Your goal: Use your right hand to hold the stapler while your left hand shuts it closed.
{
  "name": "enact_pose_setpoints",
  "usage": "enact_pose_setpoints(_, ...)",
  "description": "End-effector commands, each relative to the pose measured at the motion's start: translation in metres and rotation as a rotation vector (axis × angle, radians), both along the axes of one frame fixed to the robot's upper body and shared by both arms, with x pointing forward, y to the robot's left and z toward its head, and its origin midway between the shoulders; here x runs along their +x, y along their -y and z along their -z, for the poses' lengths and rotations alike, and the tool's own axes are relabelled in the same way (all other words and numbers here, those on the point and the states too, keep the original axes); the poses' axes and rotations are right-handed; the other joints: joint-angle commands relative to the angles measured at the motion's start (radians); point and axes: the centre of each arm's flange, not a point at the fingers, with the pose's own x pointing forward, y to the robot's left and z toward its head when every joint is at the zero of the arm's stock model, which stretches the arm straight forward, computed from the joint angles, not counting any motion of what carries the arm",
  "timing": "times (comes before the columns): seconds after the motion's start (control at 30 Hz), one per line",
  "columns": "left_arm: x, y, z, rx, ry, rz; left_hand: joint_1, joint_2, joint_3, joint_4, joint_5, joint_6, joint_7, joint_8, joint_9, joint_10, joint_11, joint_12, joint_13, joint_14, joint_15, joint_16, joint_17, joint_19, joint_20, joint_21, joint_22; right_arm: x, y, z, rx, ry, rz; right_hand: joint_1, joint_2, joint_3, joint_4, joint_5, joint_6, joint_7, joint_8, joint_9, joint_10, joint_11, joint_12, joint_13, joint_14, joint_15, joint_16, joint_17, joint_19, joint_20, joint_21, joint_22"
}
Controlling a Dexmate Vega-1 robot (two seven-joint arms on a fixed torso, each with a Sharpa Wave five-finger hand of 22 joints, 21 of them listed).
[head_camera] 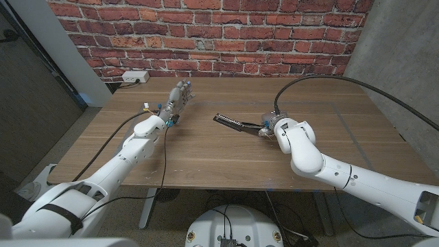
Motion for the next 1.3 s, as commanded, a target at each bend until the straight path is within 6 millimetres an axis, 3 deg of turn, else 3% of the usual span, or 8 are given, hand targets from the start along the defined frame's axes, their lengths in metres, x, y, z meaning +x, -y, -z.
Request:
enact_pose_setpoints(0.03, -0.003, -0.001, 0.002, 0.0, 0.002, 0.004, -0.001, 0.111, 0.006, -0.004, 0.007, -0.28, 0.003, -0.003, 0.003, -0.216, 0.003, 0.002, 0.003, -0.196, -0.017, 0.0, 0.002, -0.175, -0.013, 0.002, 0.003, 0.001, 0.001, 0.003, -0.026, 0.035, 0.026, 0.03, 0.047, 0.029, 0.006, 0.006, 0.028, -0.01, -0.001, 0.001, 0.024, -0.01, 0.004, 0.003, 0.042, -0.17, 0.009, 0.006, 0.024, -0.086, 0.016, 0.008)
enact_pose_setpoints(0.23, -0.004, -0.001, 0.004, 0.003, -0.003, 0.006, -0.001, 0.111, 0.005, -0.004, 0.007, -0.279, 0.003, -0.003, 0.003, -0.217, 0.003, 0.002, 0.003, -0.197, -0.017, 0.0, 0.002, -0.175, -0.013, 0.002, 0.003, 0.001, 0.0, 0.001, -0.045, 0.063, 0.022, 0.064, 0.052, 0.057, 0.022, -0.004, 0.037, -0.007, -0.021, 0.0, 0.056, 0.0, -0.001, 0.003, 0.148, -0.176, 0.044, 0.025, 0.063, -0.1, 0.05, 0.024)
enact_pose_setpoints(0.37, -0.004, -0.002, 0.004, 0.001, -0.004, 0.004, -0.001, 0.111, 0.005, -0.004, 0.007, -0.279, 0.003, -0.003, 0.003, -0.218, 0.003, 0.002, 0.003, -0.197, -0.017, 0.0, 0.002, -0.175, -0.013, 0.002, 0.003, 0.002, -0.001, 0.0, -0.049, 0.084, 0.01, 0.119, 0.055, 0.094, 0.05, -0.028, 0.122, -0.011, -0.025, 0.001, 0.165, -0.031, 0.006, 0.003, 0.268, -0.18, 0.08, 0.05, 0.098, -0.123, 0.12, 0.071)
enact_pose_setpoints(0.53, -0.005, -0.004, 0.005, 0.0, -0.002, 0.0, -0.001, 0.111, 0.005, -0.004, 0.007, -0.279, 0.003, -0.003, 0.003, -0.218, 0.004, 0.002, 0.003, -0.197, -0.017, 0.0, 0.002, -0.175, -0.014, 0.002, 0.003, 0.002, 0.0, 0.0, -0.049, 0.13, -0.012, 0.165, 0.051, 0.119, 0.082, -0.063, 0.247, 0.0, -0.023, 0.002, 0.289, -0.028, 0.01, 0.002, 0.384, -0.181, 0.111, 0.073, 0.145, -0.149, 0.223, 0.129)
enact_pose_setpoints(0.6, -0.005, -0.004, 0.005, 0.0, -0.002, 0.0, -0.001, 0.111, 0.005, -0.004, 0.007, -0.279, 0.003, -0.003, 0.003, -0.218, 0.004, 0.002, 0.003, -0.197, -0.017, 0.0, 0.002, -0.175, -0.014, 0.002, 0.003, 0.001, 0.001, 0.0, -0.047, 0.163, -0.029, 0.186, 0.044, 0.117, 0.083, -0.077, 0.281, 0.008, -0.032, 0.003, 0.336, -0.029, 0.006, 0.003, 0.436, -0.18, 0.122, 0.084, 0.146, -0.153, 0.274, 0.163)
enact_pose_setpoints(0.7, -0.005, -0.004, 0.005, 0.0, -0.003, 0.002, -0.001, 0.111, 0.005, -0.004, 0.007, -0.28, 0.003, -0.003, 0.003, -0.218, 0.004, 0.002, 0.003, -0.198, -0.016, 0.0, 0.002, -0.175, -0.014, 0.001, 0.003, -0.001, 0.003, 0.001, -0.032, 0.221, -0.057, 0.222, 0.037, 0.097, 0.072, -0.09, 0.341, 0.018, -0.04, 0.007, 0.405, -0.002, -0.003, 0.005, 0.523, -0.18, 0.148, 0.109, 0.158, -0.156, 0.369, 0.217)
enact_pose_setpoints(0.83, -0.003, -0.004, 0.004, 0.001, -0.004, 0.003, -0.001, 0.11, 0.004, -0.004, 0.007, -0.28, 0.003, -0.003, 0.003, -0.218, 0.003, 0.002, 0.003, -0.198, -0.016, 0.0, 0.002, -0.175, -0.014, 0.001, 0.003, 0.0, 0.008, 0.002, -0.01, 0.26, -0.078, 0.245, 0.033, 0.076, 0.06, -0.091, 0.396, 0.034, -0.035, 0.013, 0.477, 0.026, 0.012, 0.02, 0.584, -0.179, 0.171, 0.135, 0.164, -0.157, 0.44, 0.254)
enact_pose_setpoints(1.3, 0.002, 0.004, -0.003, 0.028, -0.007, 0.019, -0.001, 0.111, 0.004, -0.004, 0.007, -0.281, 0.003, -0.003, 0.003, -0.219, 0.002, 0.002, 0.003, -0.198, -0.017, 0.0, 0.002, -0.172, -0.015, 0.003, 0.003, 0.004, 0.023, 0.006, 0.11, 0.287, -0.122, 0.262, 0.03, 0.056, 0.051, -0.086, 0.438, 0.047, -0.024, 0.027, 0.503, 0.034, 0.025, 0.042, 0.611, -0.178, 0.183, 0.158, 0.145, -0.158, 0.486, 0.28)
